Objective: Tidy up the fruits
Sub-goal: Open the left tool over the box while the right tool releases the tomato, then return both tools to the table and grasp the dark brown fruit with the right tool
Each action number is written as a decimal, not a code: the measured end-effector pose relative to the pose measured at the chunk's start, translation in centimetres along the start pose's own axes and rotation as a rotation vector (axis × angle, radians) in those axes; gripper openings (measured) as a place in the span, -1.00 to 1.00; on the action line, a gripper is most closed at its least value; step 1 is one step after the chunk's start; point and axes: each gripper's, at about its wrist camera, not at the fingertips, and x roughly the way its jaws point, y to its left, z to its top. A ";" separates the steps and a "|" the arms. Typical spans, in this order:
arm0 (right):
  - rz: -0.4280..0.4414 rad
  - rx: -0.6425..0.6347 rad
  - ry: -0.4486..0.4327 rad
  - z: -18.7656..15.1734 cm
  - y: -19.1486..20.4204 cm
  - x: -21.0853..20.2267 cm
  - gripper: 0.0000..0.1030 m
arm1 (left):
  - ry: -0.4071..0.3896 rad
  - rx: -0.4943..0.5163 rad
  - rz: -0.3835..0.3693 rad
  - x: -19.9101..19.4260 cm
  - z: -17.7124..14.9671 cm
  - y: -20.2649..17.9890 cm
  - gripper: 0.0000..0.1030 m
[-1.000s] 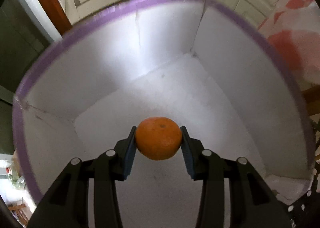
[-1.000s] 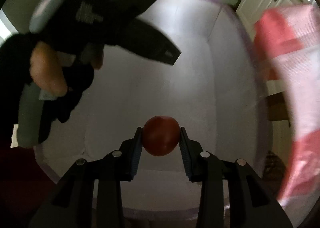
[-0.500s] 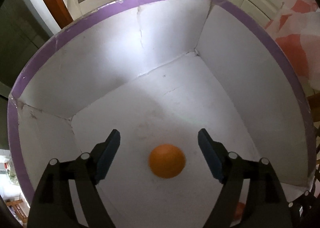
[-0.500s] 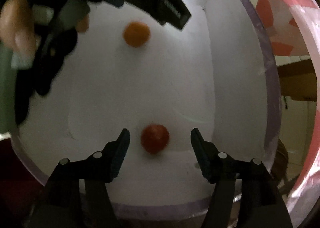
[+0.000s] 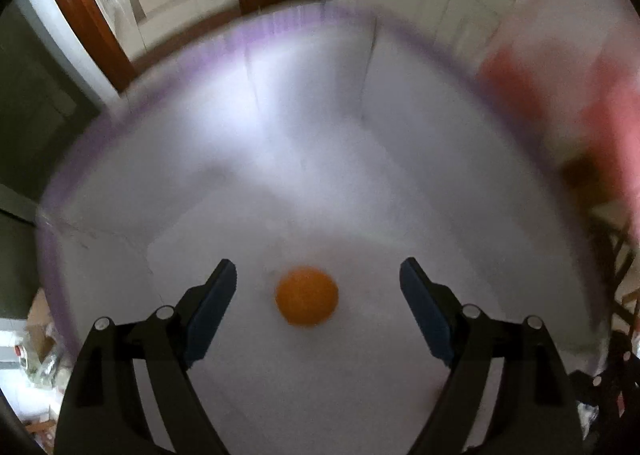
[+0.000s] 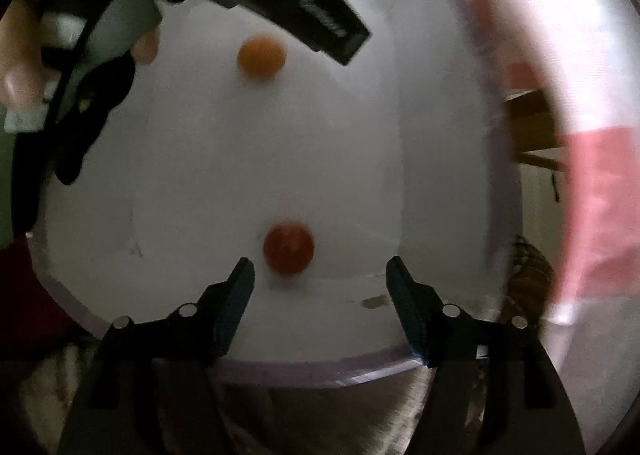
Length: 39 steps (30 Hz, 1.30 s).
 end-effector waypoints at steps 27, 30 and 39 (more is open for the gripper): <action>-0.418 1.231 -0.933 -30.6 -40.6 -20.9 0.69 | -0.549 0.410 -0.579 -19.7 6.8 -49.0 0.97; -0.457 1.374 -0.883 -34.7 -44.4 -19.5 0.69 | -0.471 0.372 -0.588 -16.7 7.7 -54.5 0.97; -0.536 1.546 -0.761 -40.5 -50.4 -16.3 0.69 | -0.371 0.254 -0.693 -12.5 8.5 -62.1 0.97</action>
